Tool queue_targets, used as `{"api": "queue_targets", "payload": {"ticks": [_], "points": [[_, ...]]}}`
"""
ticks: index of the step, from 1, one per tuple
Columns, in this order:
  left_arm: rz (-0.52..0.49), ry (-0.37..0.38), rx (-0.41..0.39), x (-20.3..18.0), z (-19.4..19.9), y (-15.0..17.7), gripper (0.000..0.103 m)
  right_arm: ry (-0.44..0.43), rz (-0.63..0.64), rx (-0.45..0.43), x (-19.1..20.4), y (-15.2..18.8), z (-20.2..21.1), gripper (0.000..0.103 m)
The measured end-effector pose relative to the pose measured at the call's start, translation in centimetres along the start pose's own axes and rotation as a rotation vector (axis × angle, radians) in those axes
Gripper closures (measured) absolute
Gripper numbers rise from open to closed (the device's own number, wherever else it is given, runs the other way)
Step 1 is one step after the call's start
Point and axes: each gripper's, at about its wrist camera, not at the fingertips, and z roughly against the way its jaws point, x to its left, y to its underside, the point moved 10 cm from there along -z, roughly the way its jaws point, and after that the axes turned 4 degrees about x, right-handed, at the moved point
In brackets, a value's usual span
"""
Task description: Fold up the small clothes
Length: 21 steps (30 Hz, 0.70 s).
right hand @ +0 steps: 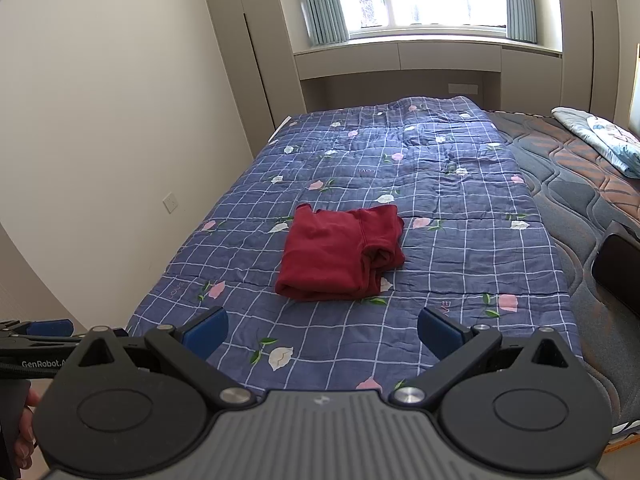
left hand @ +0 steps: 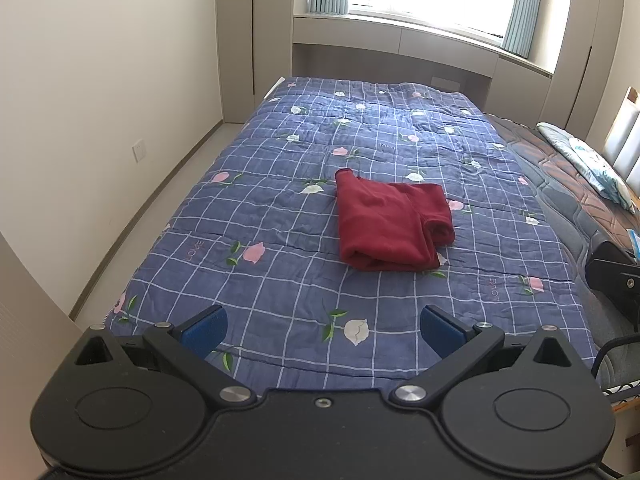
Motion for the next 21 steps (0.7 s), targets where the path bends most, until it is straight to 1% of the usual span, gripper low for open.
{"api": "queue_targets", "payload": {"ticks": [7,13,16,21], "points": [[-0.004,0.0,0.009,0.2,-0.5,0.3,0.001,0.007,-0.003,0.005,0.2,0.1,-0.3,0.0],[-0.003,-0.014,0.012,1.0,-1.0,-0.3,0.001,0.029,0.003,0.011,0.7,-0.3,-0.7,0.0],[-0.004,-0.015,0.034,1.6,-1.4,-0.6,0.001,0.042,0.002,0.016,1.1,-0.3,-1.0,0.0],[-0.017,-0.011,0.021,2.4,-1.7,-1.2,0.001,0.058,0.005,0.024,2.0,-0.5,-1.6,0.0]]}}
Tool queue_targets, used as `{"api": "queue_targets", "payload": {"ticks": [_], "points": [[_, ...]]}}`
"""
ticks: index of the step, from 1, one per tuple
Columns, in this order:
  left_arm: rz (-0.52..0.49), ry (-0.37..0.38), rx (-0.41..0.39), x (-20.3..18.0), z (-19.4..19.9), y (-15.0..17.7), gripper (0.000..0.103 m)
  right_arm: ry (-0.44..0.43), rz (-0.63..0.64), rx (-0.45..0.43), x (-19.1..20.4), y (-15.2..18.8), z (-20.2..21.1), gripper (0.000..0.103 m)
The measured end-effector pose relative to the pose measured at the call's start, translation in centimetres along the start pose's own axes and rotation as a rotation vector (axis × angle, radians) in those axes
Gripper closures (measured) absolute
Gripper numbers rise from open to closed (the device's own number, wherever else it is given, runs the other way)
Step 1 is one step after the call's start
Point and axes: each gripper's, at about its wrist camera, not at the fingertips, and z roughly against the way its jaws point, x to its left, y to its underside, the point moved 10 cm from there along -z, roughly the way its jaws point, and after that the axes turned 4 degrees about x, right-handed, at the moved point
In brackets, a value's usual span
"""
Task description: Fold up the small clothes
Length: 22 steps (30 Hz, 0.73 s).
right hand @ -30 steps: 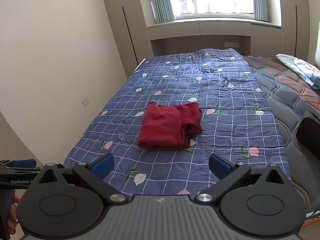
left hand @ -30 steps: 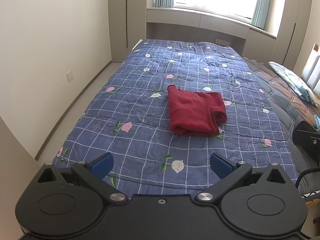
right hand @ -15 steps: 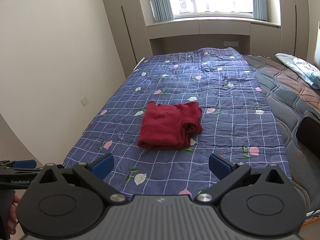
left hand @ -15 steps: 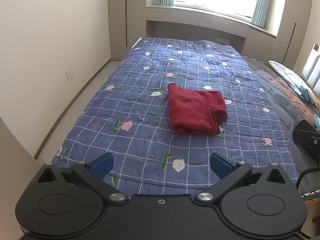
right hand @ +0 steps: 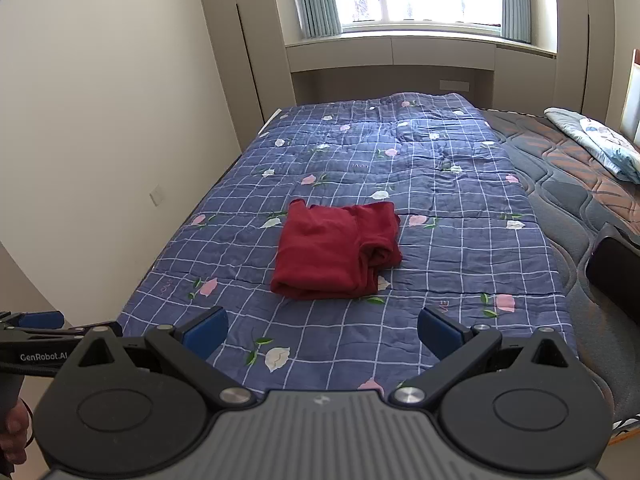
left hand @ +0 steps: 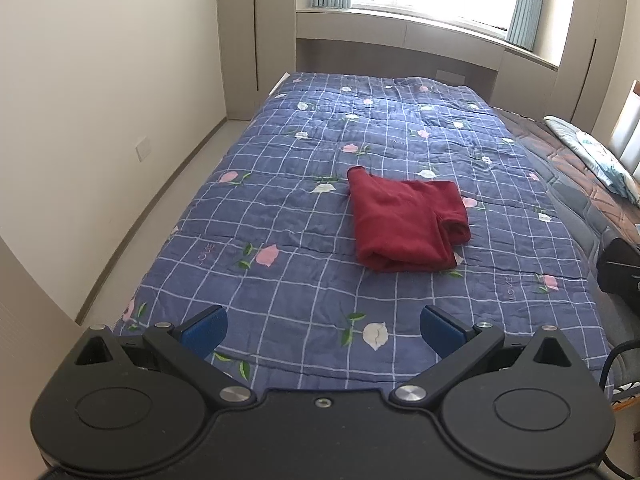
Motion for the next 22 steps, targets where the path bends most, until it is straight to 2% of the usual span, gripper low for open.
{"api": "queue_targets", "payload": {"ticks": [12,22], "points": [[-0.009,0.043,0.037,2.2,-2.6,-0.8,0.001,0.084,-0.02,0.017,0.3,-0.6,-0.5,0.0],[-0.01,0.072,0.064,2.2,-4.2,-1.2,0.001,0.095,-0.02,0.045,0.5,-0.9,-1.3,0.0]]}}
